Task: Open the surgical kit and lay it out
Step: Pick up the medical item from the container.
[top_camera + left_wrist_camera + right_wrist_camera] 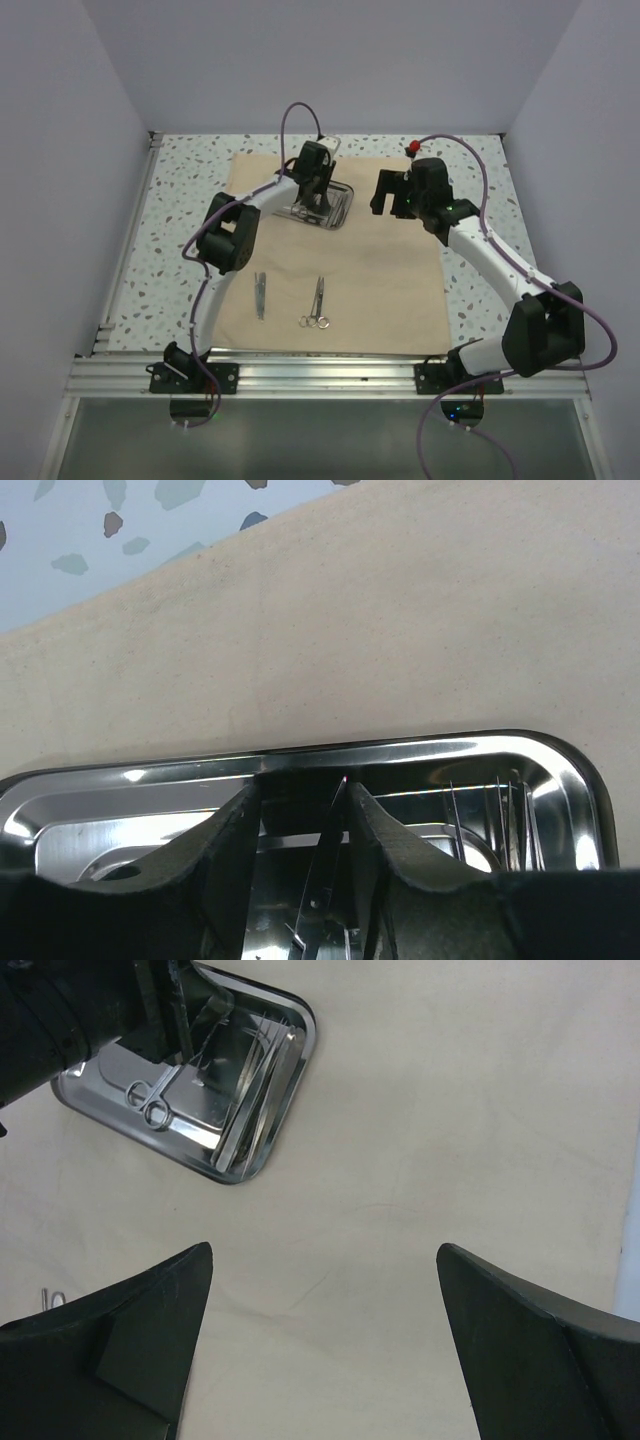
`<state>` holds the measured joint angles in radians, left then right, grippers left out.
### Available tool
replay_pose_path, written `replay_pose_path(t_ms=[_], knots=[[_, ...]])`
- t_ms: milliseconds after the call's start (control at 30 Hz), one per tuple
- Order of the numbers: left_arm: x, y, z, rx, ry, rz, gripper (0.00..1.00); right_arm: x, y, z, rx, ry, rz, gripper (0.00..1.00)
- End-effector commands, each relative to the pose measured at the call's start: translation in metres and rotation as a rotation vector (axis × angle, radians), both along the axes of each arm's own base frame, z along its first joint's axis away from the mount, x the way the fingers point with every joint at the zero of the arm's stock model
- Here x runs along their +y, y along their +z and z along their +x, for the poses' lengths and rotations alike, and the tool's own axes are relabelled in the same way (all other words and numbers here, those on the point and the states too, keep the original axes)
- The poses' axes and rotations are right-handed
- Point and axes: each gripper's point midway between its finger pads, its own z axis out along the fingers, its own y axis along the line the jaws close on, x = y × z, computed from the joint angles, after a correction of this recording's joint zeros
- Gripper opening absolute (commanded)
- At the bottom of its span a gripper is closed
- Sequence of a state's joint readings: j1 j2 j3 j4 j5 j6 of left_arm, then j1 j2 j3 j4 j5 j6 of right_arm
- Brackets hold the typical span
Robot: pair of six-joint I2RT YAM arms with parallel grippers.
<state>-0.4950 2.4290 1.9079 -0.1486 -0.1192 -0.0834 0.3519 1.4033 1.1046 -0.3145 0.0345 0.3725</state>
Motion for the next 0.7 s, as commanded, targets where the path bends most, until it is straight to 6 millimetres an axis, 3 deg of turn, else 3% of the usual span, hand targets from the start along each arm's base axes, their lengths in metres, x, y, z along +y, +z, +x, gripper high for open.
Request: replay_pose_path(t_ms=[0,167,300,433,667], knots=[[0.016,-0.019,-0.009,0.066,-0.02,0.107,0.41,0.003,0.016,0.01,-0.056,0.01,0.016,0.98],[0.02,-0.027,-0.013,0.093,-0.03,0.125,0.34,0.004,0.013,0.011,-0.046,0.011,0.016,0.98],[0.015,-0.051,-0.019,0.175,-0.074,0.102,0.28,0.004,0.013,0.011,-0.046,0.013,0.019,0.98],[0.01,-0.062,-0.018,0.225,-0.093,0.072,0.27,0.003,0.013,0.011,-0.047,0.01,0.016,0.98],[0.032,-0.078,-0.017,0.306,-0.041,0.021,0.21,0.003,0.012,0.01,-0.043,0.01,0.014,0.98]])
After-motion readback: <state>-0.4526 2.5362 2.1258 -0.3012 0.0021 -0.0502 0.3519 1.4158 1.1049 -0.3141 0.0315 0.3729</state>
